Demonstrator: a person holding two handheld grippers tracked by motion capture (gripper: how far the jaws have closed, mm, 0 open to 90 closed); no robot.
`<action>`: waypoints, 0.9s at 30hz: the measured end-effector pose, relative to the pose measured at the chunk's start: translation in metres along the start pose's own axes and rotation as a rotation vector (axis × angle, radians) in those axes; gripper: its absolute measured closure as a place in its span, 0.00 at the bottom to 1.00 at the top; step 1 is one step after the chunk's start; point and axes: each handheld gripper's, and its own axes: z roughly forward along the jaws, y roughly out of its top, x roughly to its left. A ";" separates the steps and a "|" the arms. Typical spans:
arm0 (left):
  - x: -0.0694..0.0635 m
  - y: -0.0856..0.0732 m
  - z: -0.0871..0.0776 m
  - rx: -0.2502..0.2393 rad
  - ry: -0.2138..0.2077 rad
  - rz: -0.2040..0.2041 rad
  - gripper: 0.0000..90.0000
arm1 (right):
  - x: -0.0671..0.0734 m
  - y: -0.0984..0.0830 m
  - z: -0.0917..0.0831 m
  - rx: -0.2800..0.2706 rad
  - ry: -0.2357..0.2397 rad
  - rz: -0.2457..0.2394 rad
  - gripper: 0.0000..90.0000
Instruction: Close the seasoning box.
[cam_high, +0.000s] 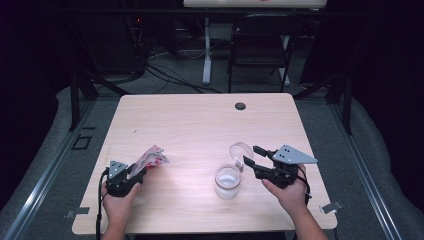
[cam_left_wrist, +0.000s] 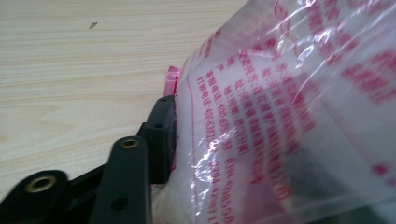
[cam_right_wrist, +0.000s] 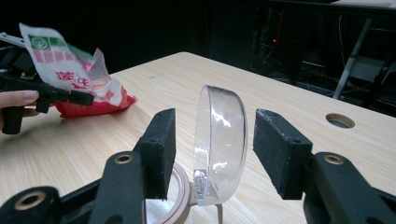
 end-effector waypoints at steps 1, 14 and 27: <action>-0.001 0.001 -0.002 -0.009 0.002 0.012 0.55 | 0.000 0.000 0.000 0.000 0.000 0.001 0.55; -0.013 0.010 -0.014 -0.083 -0.053 0.039 0.38 | -0.001 0.000 0.002 0.007 0.004 0.007 0.62; -0.059 0.020 -0.032 -0.098 -0.170 0.192 0.39 | 0.004 0.001 0.001 0.010 0.008 -0.027 0.68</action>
